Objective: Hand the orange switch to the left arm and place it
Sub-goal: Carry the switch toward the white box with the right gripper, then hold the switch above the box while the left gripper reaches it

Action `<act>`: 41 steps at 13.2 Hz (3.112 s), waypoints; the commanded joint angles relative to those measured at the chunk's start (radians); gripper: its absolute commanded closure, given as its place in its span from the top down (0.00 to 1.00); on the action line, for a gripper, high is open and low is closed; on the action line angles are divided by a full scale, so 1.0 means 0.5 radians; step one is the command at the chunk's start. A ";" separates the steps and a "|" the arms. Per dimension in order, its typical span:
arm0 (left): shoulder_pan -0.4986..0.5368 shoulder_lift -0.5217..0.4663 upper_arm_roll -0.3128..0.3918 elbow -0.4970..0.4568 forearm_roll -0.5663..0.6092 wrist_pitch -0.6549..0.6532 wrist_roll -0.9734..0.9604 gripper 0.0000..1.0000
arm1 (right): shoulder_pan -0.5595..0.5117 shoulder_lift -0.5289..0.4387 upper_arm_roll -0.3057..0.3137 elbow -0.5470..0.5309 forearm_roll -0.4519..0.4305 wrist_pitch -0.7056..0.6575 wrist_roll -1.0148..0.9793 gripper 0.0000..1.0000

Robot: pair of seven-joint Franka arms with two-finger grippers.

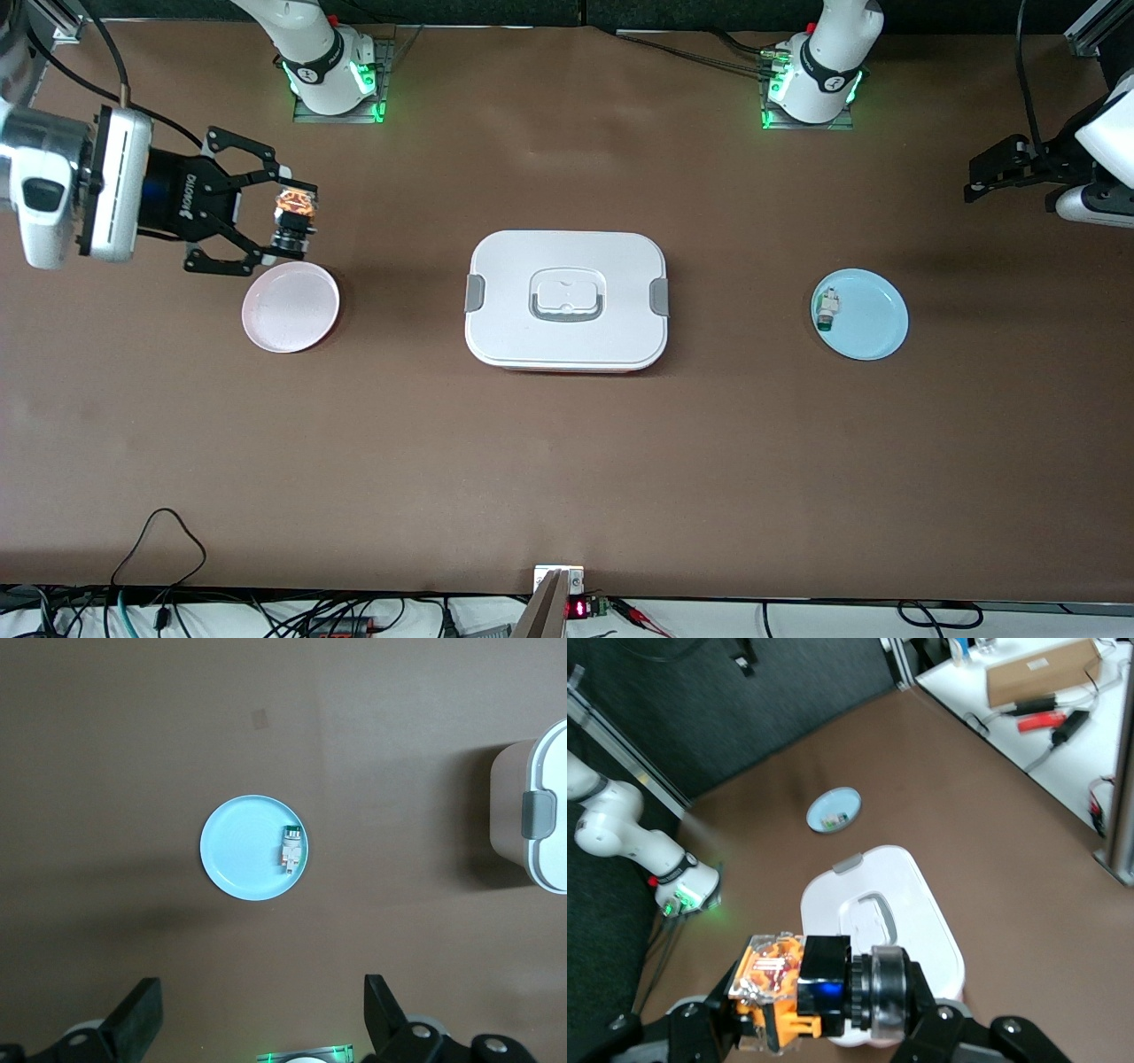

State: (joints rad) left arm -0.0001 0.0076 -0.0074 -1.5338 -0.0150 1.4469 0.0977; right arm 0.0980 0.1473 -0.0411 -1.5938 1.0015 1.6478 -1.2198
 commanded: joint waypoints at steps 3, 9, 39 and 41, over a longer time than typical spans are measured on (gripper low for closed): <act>-0.009 0.009 -0.037 0.052 -0.165 -0.129 -0.017 1.00 | -0.061 0.037 0.033 -0.178 0.310 0.018 -0.428 0.45; 0.012 0.220 -0.037 0.015 -1.082 -0.624 -0.023 1.00 | -0.049 0.190 0.049 -0.178 0.687 -0.004 -0.726 0.45; -0.009 0.568 -1.007 -0.375 -2.928 1.352 -0.508 1.00 | 0.372 0.466 0.668 -0.012 1.307 1.076 -0.751 0.28; -0.009 0.565 -1.007 -0.375 -2.925 1.349 -0.508 0.98 | 0.372 0.463 0.668 -0.012 1.307 1.076 -0.751 0.28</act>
State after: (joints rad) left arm -0.0114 0.2858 -0.5006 -1.7344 -1.4516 2.1180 -0.1503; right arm 0.2785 0.3760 0.2870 -1.6171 1.6340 2.1683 -1.6019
